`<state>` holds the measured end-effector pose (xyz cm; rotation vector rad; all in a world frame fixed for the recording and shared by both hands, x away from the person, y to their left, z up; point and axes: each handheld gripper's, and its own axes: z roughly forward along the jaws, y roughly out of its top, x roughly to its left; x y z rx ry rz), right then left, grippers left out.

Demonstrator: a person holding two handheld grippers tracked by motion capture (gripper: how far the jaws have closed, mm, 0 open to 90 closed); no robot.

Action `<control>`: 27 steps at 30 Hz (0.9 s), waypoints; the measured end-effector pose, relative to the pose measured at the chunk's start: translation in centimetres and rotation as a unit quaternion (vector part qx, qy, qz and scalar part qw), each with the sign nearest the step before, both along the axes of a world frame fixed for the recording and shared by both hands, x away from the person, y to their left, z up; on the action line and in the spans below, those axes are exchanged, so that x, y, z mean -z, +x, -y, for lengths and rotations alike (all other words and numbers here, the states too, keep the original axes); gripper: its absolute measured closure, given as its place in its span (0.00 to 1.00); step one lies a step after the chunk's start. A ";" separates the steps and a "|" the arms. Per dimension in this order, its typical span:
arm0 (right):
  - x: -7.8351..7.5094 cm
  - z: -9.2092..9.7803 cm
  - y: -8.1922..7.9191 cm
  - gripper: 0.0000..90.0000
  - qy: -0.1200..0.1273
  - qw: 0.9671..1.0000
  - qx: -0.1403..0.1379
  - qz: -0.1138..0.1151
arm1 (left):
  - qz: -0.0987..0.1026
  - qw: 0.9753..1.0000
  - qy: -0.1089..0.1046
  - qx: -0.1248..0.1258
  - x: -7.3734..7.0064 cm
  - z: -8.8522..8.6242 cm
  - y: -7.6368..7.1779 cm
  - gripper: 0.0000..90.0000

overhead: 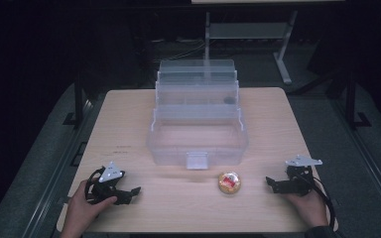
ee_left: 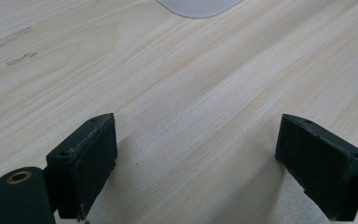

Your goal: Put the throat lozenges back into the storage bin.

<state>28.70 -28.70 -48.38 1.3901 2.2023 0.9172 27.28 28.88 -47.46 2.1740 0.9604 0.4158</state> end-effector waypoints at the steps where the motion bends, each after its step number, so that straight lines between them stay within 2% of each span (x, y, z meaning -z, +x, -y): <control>1: 0.0 0.0 0.0 0.00 0.000 1.000 0.000 0.000 | 0.000 1.000 0.000 0.000 0.0 0.0 0.0 0.13; 19: 0.0 0.0 0.0 0.00 -0.001 1.000 -0.002 -0.001 | 0.000 1.000 0.000 0.000 0.0 0.0 0.0 0.13; 24: -0.4 -0.2 0.1 0.01 -0.008 1.000 -0.002 -0.018 | 0.000 1.000 0.000 0.000 0.0 0.0 0.0 0.13; 27: -1.0 -0.2 0.1 0.01 -0.001 1.000 0.000 -0.026 | 0.000 1.000 0.000 0.000 0.0 0.0 0.0 0.13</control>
